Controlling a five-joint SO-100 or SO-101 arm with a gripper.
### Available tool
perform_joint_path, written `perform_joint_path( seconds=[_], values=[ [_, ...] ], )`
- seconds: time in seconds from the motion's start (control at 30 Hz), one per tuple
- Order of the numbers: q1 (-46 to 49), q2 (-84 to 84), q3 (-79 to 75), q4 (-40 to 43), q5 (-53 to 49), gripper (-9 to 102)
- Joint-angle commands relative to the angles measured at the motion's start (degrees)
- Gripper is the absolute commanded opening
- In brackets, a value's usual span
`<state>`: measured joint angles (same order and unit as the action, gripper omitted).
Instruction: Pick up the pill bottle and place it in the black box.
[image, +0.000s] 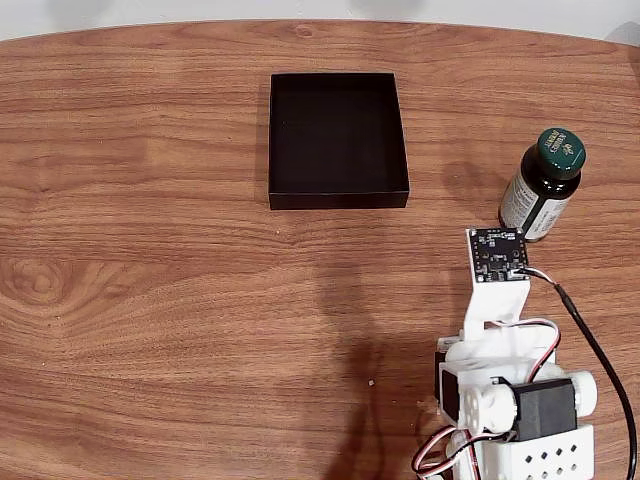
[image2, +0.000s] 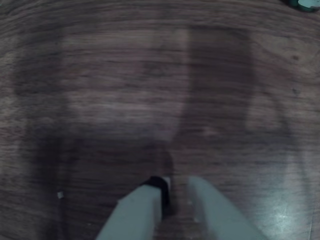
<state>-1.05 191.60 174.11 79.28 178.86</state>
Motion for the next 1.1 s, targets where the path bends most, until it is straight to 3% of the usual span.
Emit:
perform_joint_path(
  seconds=[0.0,0.73,1.07],
  values=[
    [2.6,-0.3,-0.5,7.2,-8.5,7],
    [2.7,-0.3,-0.5,7.0,-5.2,8],
    [4.6,-3.2,-0.5,-15.6,-4.7,11]
  ],
)
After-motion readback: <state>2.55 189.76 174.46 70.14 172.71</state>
